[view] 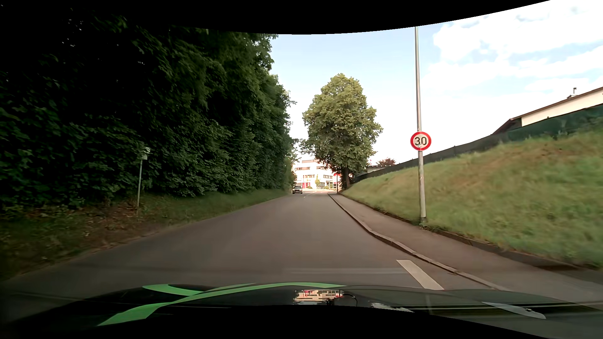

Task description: Follow the waypoints while adhering to traffic rules and regulations

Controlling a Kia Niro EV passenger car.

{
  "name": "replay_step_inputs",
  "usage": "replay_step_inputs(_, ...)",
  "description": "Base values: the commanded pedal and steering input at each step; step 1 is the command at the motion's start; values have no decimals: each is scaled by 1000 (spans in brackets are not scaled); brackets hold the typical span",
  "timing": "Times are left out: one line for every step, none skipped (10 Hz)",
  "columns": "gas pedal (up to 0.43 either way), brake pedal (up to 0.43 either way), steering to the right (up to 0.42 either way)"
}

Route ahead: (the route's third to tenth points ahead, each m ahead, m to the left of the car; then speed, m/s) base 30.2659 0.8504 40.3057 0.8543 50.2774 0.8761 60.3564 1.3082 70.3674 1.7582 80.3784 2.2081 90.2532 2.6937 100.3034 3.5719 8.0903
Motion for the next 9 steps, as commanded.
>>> replay_step_inputs(189,0,-5)
replay_step_inputs(189,0,-5)
replay_step_inputs(189,0,-5)
replay_step_inputs(189,0,-5)
replay_step_inputs(189,0,-5)
replay_step_inputs(189,0,-5)
replay_step_inputs(189,0,-5)
replay_step_inputs(189,0,-5)
replay_step_inputs(177,0,-5)
